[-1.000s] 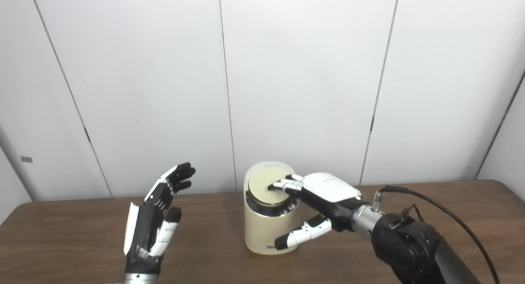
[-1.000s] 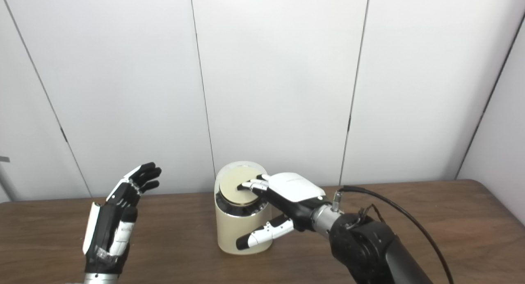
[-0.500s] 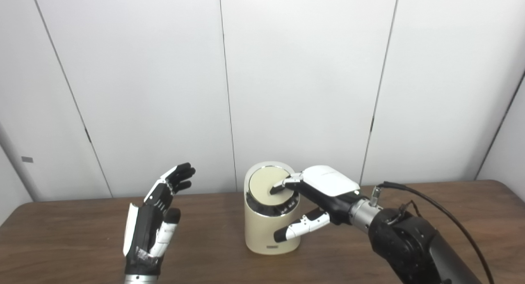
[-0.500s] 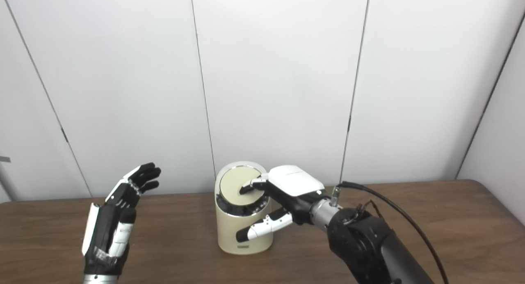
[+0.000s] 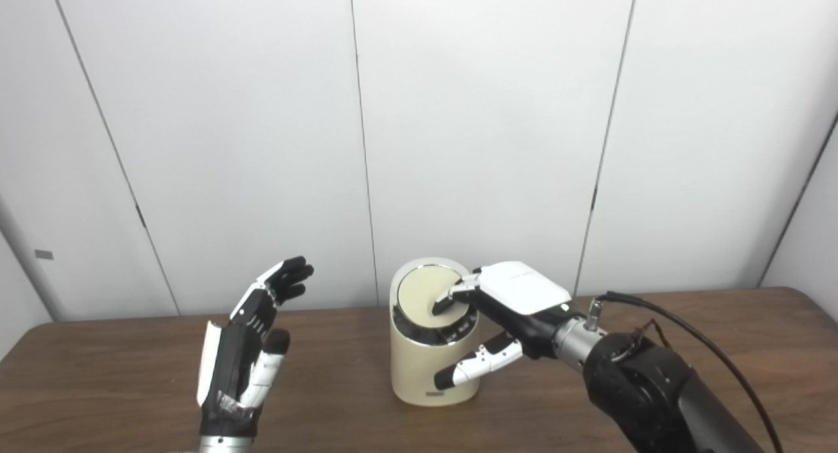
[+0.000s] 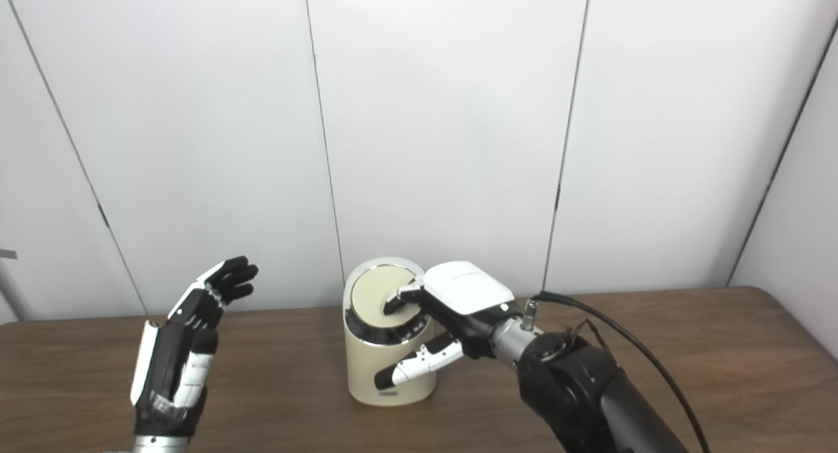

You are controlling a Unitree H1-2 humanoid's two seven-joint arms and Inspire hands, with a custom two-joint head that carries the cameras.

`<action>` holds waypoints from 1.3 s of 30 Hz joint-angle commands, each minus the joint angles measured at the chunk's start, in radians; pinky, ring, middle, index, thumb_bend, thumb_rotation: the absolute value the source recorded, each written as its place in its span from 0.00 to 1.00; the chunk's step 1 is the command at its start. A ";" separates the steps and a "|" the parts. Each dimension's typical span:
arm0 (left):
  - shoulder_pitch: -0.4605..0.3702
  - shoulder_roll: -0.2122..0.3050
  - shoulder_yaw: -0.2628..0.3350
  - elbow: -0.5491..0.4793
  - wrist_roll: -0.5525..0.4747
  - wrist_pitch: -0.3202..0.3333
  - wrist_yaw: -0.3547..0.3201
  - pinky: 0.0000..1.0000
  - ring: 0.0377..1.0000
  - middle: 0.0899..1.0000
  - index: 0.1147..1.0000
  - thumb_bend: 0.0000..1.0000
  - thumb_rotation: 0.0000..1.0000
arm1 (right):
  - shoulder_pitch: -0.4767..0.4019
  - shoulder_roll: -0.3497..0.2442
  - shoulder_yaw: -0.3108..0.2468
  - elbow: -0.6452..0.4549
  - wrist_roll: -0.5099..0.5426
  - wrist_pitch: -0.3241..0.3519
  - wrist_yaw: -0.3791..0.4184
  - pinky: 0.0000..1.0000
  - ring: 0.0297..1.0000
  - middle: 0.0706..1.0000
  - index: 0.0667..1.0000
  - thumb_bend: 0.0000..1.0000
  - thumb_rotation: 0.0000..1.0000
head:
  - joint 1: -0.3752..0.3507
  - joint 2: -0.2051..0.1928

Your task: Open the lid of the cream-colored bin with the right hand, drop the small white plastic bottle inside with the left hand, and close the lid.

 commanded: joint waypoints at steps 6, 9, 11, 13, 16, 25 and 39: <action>-0.031 0.000 -0.001 -0.033 0.008 -0.017 0.001 0.80 0.82 0.77 0.79 0.80 0.87 | 0.006 -0.026 0.086 -0.001 -0.167 -0.071 0.017 0.89 0.85 0.74 0.71 1.00 0.90 | -0.001 0.002; -0.031 0.000 -0.001 -0.035 0.006 -0.015 0.000 0.80 0.82 0.77 0.79 0.80 0.87 | 0.016 -0.033 0.151 -0.013 -0.333 -0.115 0.019 0.91 0.86 0.75 0.73 1.00 0.91 | -0.002 0.002; -0.031 0.000 -0.001 -0.035 0.008 -0.015 0.001 0.80 0.82 0.77 0.79 0.80 0.87 | 0.032 -0.029 0.173 -0.015 -0.398 -0.134 0.013 0.94 0.87 0.75 0.73 1.00 0.91 | -0.003 0.002; -0.031 0.000 -0.001 -0.034 0.010 -0.016 0.002 0.80 0.82 0.77 0.79 0.81 0.87 | 0.045 -0.024 0.179 -0.013 -0.430 -0.145 0.003 0.95 0.86 0.75 0.73 1.00 0.91 | -0.005 0.001; -0.030 0.000 -0.001 -0.034 0.010 -0.015 0.001 0.80 0.81 0.76 0.79 0.80 0.87 | 0.063 -0.016 0.174 -0.014 -0.453 -0.160 -0.007 0.91 0.85 0.75 0.73 1.00 0.90 | -0.006 0.001; -0.034 0.003 -0.004 -0.016 0.015 -0.033 0.000 0.80 0.82 0.77 0.79 0.79 0.87 | 0.087 0.034 0.060 -0.019 -0.359 -0.171 -0.181 0.88 0.83 0.77 0.74 0.96 0.84 | -0.012 -0.007; -0.035 0.003 -0.004 -0.011 0.025 -0.040 0.001 0.79 0.81 0.77 0.79 0.80 0.88 | 0.135 0.100 -0.051 -0.009 -0.255 -0.248 -0.440 0.90 0.87 0.83 0.80 0.87 0.77 | -0.012 -0.010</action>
